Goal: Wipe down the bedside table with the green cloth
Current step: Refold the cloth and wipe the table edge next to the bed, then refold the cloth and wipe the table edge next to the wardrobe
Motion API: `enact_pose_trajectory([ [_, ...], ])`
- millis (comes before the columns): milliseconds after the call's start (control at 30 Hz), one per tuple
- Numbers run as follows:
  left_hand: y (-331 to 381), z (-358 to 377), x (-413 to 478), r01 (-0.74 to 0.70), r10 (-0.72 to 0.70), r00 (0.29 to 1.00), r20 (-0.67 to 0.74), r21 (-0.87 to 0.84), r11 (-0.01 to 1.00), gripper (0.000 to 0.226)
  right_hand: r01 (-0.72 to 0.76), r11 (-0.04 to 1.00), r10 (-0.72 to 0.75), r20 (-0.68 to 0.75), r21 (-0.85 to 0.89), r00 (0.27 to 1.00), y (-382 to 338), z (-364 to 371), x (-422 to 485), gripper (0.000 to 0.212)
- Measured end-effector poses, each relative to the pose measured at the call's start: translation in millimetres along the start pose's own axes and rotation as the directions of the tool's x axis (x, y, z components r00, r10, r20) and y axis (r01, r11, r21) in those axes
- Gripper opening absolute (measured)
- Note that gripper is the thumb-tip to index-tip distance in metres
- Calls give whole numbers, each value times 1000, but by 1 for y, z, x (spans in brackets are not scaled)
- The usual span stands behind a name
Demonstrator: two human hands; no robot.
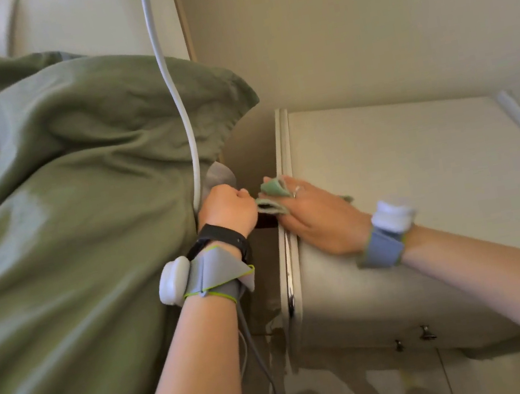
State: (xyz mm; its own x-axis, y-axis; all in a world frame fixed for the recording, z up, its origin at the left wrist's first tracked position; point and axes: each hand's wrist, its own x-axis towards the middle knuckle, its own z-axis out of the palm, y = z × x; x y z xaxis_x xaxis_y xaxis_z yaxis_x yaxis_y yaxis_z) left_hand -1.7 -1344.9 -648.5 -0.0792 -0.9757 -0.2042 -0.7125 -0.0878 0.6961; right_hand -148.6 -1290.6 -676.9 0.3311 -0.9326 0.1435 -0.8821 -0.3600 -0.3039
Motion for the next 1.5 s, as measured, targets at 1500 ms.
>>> enact_pose_trajectory([
  [1500,154,140,-140,488,338,723,603,-791,367,40,-206,494,718,-262,845,645,46,-146,-187,37],
])
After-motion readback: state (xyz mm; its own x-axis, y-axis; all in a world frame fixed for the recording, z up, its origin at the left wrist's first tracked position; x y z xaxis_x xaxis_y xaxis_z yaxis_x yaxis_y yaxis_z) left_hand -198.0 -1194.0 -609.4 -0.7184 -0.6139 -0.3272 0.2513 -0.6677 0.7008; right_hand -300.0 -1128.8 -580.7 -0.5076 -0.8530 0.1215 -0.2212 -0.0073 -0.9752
